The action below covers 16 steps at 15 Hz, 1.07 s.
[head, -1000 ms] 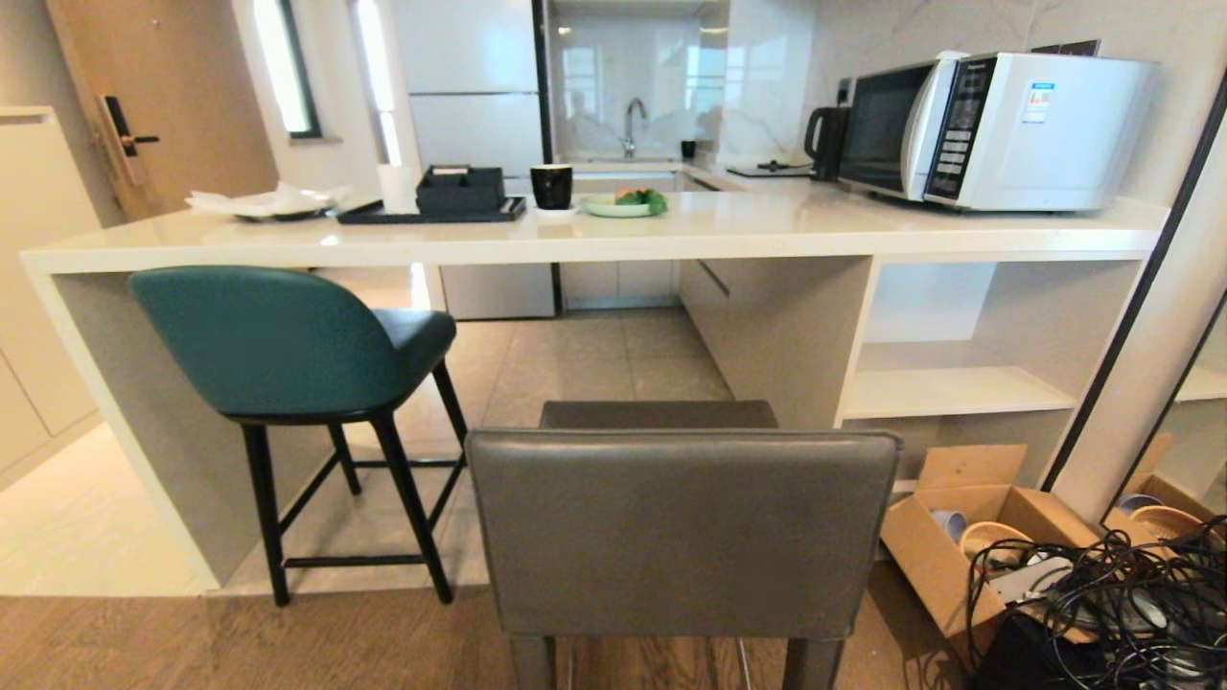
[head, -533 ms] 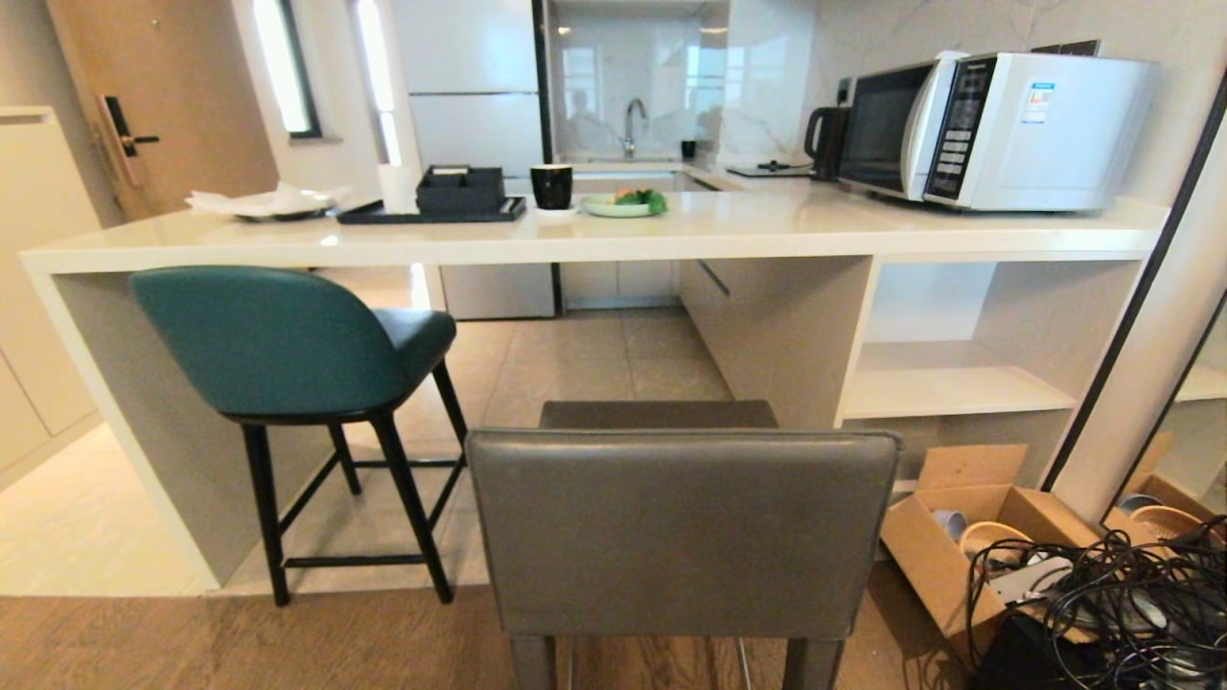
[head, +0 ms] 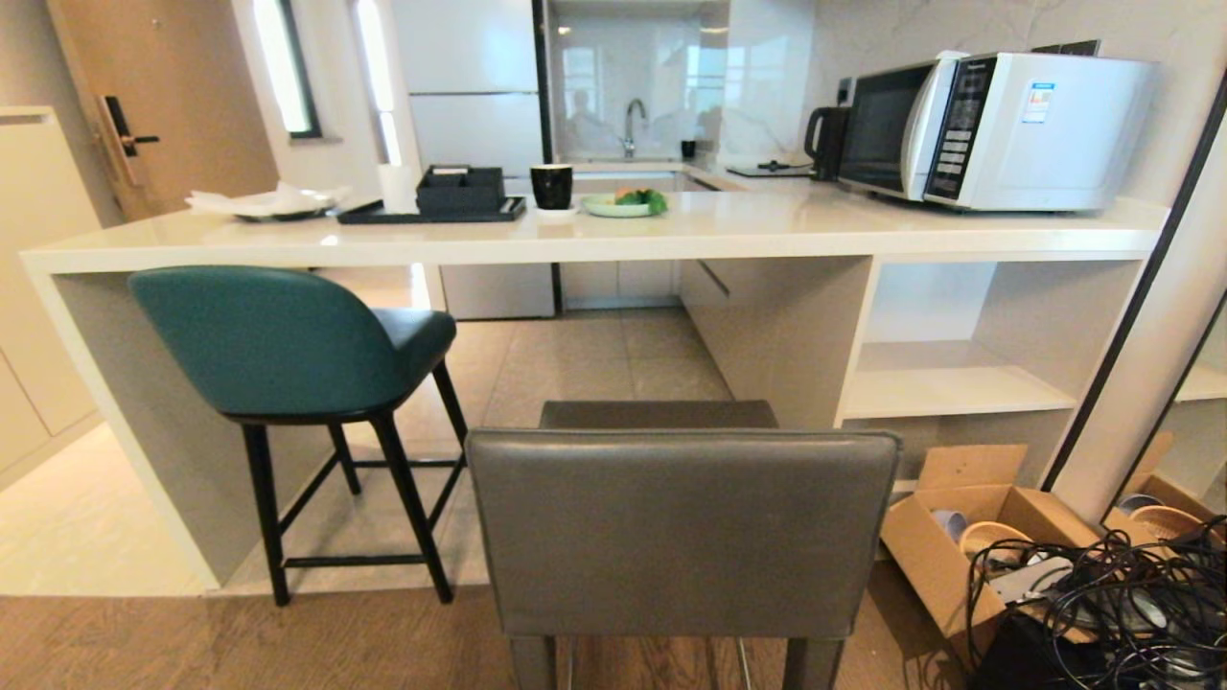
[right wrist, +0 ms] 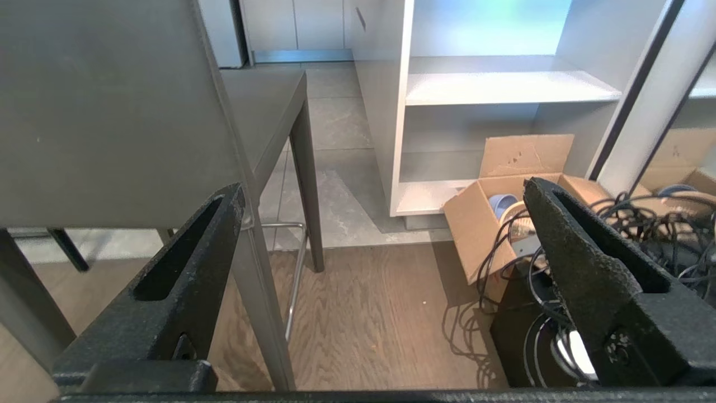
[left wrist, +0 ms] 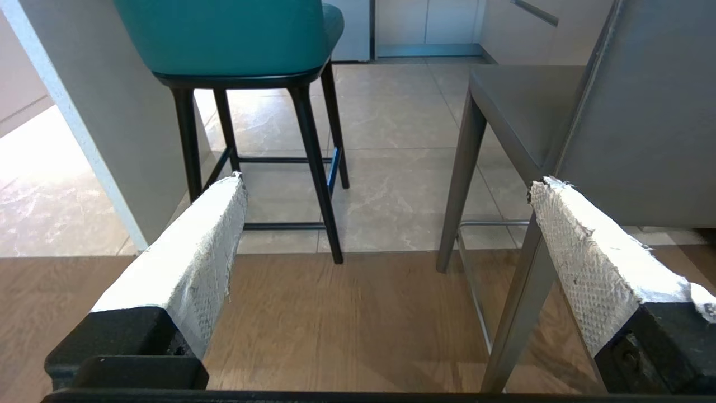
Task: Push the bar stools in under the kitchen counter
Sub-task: Pull the blue chair out from under the dining table
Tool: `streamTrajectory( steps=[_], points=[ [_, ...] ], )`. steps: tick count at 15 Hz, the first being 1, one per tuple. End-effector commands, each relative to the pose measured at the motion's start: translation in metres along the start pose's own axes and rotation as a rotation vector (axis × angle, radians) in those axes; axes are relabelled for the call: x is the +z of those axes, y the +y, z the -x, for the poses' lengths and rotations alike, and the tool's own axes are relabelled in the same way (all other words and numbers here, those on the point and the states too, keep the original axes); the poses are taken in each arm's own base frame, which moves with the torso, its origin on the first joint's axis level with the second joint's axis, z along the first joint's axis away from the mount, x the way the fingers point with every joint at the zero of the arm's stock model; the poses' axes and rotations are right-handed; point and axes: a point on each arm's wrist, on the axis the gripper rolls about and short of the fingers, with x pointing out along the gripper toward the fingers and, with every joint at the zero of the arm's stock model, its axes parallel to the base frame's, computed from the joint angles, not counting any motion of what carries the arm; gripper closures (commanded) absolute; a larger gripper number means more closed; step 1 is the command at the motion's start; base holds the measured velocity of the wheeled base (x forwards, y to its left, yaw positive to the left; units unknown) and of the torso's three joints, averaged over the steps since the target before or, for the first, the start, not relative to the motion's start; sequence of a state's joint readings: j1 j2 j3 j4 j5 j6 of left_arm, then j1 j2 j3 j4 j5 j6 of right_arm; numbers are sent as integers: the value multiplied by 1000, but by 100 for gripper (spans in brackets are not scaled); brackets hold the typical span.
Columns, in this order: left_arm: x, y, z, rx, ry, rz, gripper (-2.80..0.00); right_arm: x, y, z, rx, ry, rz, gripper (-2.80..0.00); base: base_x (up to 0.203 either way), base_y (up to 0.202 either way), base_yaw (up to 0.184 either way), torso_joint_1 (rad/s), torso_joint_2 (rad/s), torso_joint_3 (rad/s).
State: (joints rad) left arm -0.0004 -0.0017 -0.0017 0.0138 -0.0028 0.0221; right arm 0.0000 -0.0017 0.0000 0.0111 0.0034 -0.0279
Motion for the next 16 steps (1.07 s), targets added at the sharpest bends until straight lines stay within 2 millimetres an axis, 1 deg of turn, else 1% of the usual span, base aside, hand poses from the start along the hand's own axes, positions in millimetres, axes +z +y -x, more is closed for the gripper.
streamTrajectory(
  steps=[1, 2, 4, 7, 12, 13, 16],
  points=[
    [0, 0, 0, 0, 2, 1, -280, 0, 0, 0, -2, 1, -6, -280, 0, 0, 0, 0, 0, 0],
    [0, 0, 0, -1, 1, -1, -280, 0, 0, 0, 6, 1, 4, 0, 0, 0, 0, 0, 0, 0],
    [0, 0, 0, -1, 0, -1, -280, 0, 0, 0, 14, 2, 47, 0, 0, 0, 0, 0, 0, 0],
    [0, 0, 0, 0, -1, 17, -280, 0, 0, 0, 7, 1, 1, 0, 0, 0, 0, 0, 0, 0],
    [0, 0, 0, 2, -1, 19, -280, 0, 0, 0, 6, 0, -2, 0, 0, 0, 0, 0, 0, 0],
    [0, 0, 0, 0, -1, 16, 0, 0, 0, 0, 6, 0, -2, 0, 0, 0, 0, 0, 0, 0],
    [0, 0, 0, 2, -1, 19, 0, 0, 0, 0, 6, 0, -3, 0, 0, 0, 0, 0, 0, 0]
  ],
)
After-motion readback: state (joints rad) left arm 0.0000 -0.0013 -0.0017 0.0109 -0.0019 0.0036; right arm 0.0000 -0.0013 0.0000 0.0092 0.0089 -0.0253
